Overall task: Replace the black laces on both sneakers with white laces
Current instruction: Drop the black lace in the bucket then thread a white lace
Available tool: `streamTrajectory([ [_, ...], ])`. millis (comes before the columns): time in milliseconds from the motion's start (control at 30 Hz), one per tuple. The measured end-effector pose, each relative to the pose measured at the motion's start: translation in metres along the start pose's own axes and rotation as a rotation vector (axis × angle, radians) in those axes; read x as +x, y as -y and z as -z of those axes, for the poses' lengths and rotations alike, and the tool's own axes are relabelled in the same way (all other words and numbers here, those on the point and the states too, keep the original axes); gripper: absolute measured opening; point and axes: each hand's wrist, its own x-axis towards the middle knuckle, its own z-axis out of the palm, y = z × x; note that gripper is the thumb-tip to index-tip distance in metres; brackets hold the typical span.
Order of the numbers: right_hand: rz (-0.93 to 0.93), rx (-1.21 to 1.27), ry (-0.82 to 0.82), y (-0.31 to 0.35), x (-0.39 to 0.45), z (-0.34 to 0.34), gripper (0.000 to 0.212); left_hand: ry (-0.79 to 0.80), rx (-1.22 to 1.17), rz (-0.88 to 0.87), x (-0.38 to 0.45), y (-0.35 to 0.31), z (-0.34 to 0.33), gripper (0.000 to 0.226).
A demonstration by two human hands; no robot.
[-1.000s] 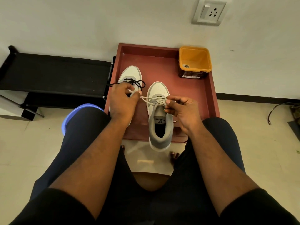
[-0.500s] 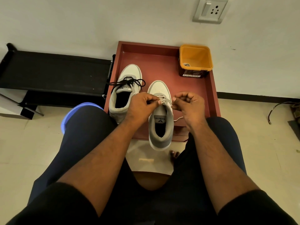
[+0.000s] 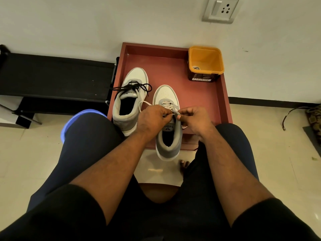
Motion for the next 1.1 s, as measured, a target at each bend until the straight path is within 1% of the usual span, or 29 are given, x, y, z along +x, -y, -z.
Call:
streamTrajectory([
  [100, 0.004, 0.046, 0.052, 0.002, -0.002, -0.004, 0.015, -0.001, 0.007, 0.004, -0.003, -0.001, -0.001, 0.023],
  [167, 0.013, 0.043, 0.069, 0.002, -0.001, -0.005, 0.015, -0.025, -0.049, 0.029, -0.003, 0.001, -0.002, 0.023],
  [300, 0.005, 0.071, 0.069, 0.003, -0.002, -0.006, 0.015, -0.043, -0.204, 0.066, -0.004, 0.004, -0.006, 0.02],
  [467, -0.023, 0.135, 0.06, 0.003, -0.003, -0.008, 0.018, -0.031, -0.512, 0.113, -0.004, 0.008, -0.013, 0.02],
  [533, -0.029, 0.151, 0.066, 0.004, -0.003, -0.009, 0.017, -0.028, -0.548, 0.117, -0.005, 0.008, -0.015, 0.018],
  [600, -0.042, 0.161, 0.067, 0.004, -0.003, -0.008, 0.017, -0.019, -0.516, 0.116, -0.005, 0.007, -0.015, 0.017],
  [767, -0.112, 0.16, 0.061, 0.002, 0.002, -0.007, 0.014, -0.044, -0.3, 0.085, -0.008, 0.006, -0.008, 0.019],
  [933, -0.056, 0.094, 0.061, 0.004, 0.001, -0.011, 0.011, -0.06, -0.156, 0.065, -0.01, 0.003, -0.005, 0.02],
  [1033, -0.044, 0.042, 0.017, 0.002, 0.003, -0.014, 0.017, -0.073, -0.112, 0.048, -0.009, 0.002, -0.005, 0.021],
  [1100, -0.038, 0.071, -0.025, 0.003, 0.003, -0.015, 0.018, -0.092, -0.111, 0.035, -0.008, 0.002, -0.004, 0.025],
])
